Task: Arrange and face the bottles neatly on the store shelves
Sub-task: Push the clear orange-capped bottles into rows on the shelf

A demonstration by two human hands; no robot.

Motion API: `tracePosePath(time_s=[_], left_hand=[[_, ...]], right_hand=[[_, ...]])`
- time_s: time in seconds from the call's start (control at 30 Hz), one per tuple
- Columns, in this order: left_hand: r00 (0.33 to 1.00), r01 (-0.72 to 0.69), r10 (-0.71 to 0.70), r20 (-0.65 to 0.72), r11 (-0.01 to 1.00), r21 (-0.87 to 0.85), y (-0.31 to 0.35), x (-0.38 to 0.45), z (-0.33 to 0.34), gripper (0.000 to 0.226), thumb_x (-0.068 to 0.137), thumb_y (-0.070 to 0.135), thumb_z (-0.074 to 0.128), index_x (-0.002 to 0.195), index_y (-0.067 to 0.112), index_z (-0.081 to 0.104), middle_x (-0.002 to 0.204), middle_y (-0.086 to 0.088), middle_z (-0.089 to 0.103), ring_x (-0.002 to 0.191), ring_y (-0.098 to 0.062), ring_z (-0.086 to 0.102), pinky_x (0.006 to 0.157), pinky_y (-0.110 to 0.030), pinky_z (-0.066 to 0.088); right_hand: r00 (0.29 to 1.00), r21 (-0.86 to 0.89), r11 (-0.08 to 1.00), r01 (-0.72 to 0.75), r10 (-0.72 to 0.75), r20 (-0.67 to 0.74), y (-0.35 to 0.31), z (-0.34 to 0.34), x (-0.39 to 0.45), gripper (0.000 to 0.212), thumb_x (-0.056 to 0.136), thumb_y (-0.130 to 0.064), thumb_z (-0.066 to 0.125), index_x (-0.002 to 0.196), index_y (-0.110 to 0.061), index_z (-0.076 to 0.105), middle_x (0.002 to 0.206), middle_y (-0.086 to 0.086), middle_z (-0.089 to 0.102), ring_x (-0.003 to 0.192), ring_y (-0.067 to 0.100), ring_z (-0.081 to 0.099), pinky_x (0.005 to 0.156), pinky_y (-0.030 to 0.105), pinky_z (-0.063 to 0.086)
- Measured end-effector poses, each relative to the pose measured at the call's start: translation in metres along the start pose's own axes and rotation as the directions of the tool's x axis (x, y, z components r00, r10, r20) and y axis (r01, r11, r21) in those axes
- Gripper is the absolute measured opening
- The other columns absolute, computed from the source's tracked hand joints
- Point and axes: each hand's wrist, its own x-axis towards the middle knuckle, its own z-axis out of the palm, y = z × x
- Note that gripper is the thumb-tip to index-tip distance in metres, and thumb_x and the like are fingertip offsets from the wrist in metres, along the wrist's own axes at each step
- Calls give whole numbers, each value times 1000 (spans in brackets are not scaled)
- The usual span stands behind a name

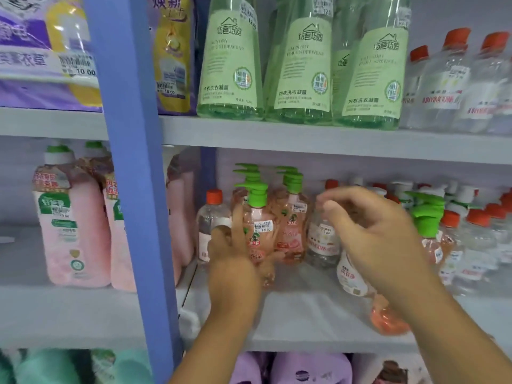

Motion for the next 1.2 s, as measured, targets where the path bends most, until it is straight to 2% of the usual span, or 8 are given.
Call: tracePosePath(time_s=[0.17,0.33,0.47,0.63,0.8,0.93,1.1,1.2], left_hand=[[999,-22,21,-31,1000,-21,-2,-1,16,107,76,65,71,161,19,26,134,-14,36,109,-34,51,73,-36,56],[998,-21,29,-49,988,154,-2,0,13,106,78,79,55,152,4,39,111,-19,56,84,-39,63,56,-43,55],[994,101,-103,27,993,59,-4,-7,7,114,63,71,76,149,12,32,122,-19,53,103,-44,60,72,-50,57],[960,274,-266,83,956,-104,-2,-24,0,85,66,47,91,132,19,45,122,-5,56,106,-32,62,78,-45,54],[962,259,-262,76,965,48,5,-17,-1,82,76,58,78,142,26,38,135,-5,48,107,-39,64,65,-39,44],[957,235,-265,121,947,217,8,-7,0,95,81,70,65,155,28,22,143,-5,47,110,-38,64,67,-38,41],[965,212,-240,110,952,220,6,-11,5,94,81,67,67,154,22,29,141,-5,48,103,-40,67,64,-37,40],[962,230,-252,103,954,191,5,-12,7,90,80,64,70,151,24,32,138,-4,47,102,-39,67,64,-37,40]], right_hand=[[881,-210,966,-150,34,-471,59,-64,-47,30,92,-27,69,111,-46,58,121,-4,56,107,18,60,102,46,49],[917,-309,865,-395,356,-177,90,-64,-57,91,69,-42,85,148,-24,43,131,-13,36,117,11,48,103,38,42],[927,-354,860,-366,371,-57,91,-61,-53,85,63,-38,93,133,-33,45,126,-3,49,96,4,58,80,34,46],[913,-344,889,-302,373,163,61,-22,-53,103,42,-89,70,121,-38,29,98,-15,60,79,6,65,72,33,55],[934,-326,899,-292,342,107,70,47,-27,115,55,-78,80,137,-25,21,117,-1,66,97,21,69,79,37,57],[978,-313,926,-209,199,-65,93,74,-26,108,68,-92,49,145,-26,11,139,16,50,114,39,61,87,43,57],[962,-230,943,-241,264,74,123,72,-44,101,87,-32,78,160,-26,8,154,9,36,141,28,40,112,38,40],[962,-337,914,-225,263,72,135,75,-45,81,90,-27,74,156,-18,29,146,11,46,135,32,48,108,43,45]])
